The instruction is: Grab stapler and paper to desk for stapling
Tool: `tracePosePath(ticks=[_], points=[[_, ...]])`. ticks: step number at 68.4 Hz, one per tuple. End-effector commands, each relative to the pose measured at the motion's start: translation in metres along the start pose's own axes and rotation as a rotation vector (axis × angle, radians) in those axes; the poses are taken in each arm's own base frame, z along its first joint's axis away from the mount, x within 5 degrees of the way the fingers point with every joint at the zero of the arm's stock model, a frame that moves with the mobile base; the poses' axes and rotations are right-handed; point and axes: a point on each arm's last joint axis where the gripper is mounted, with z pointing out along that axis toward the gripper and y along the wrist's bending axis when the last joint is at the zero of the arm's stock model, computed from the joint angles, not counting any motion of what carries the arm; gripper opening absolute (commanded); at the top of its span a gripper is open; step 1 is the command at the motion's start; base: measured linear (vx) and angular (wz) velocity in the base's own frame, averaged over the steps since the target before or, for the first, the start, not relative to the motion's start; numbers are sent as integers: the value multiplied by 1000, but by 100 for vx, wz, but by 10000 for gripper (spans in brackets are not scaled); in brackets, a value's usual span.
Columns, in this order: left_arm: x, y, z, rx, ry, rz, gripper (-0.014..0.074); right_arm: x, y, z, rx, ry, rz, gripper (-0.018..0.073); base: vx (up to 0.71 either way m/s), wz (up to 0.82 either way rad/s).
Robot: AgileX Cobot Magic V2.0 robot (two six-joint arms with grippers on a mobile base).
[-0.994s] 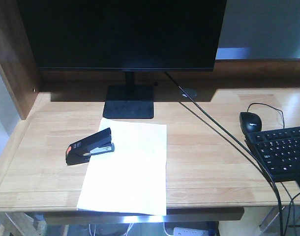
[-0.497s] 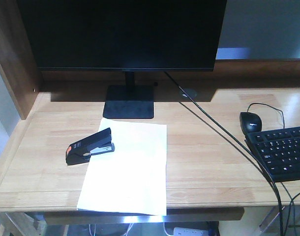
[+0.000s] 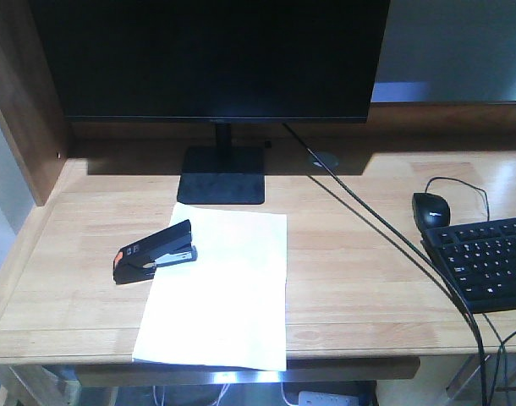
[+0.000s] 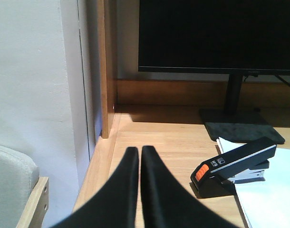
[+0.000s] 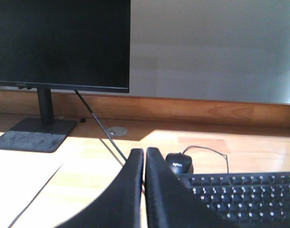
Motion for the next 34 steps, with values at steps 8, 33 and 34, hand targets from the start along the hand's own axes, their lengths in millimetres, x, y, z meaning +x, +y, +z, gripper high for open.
tracePosePath(ticks=[8,33,34], points=[[-3,0,0,-3,-76,-11,-6,13,1,-3,-2,-102,-4,-9,0,0],[-3,0,0,-3,-76,-11,-6,21,1,-1,-3,-105,-1,-9,0,0],[-3,0,0,-3,-76,-11,-6,21,1,-1,-3,-106,-1,-9,0,0]])
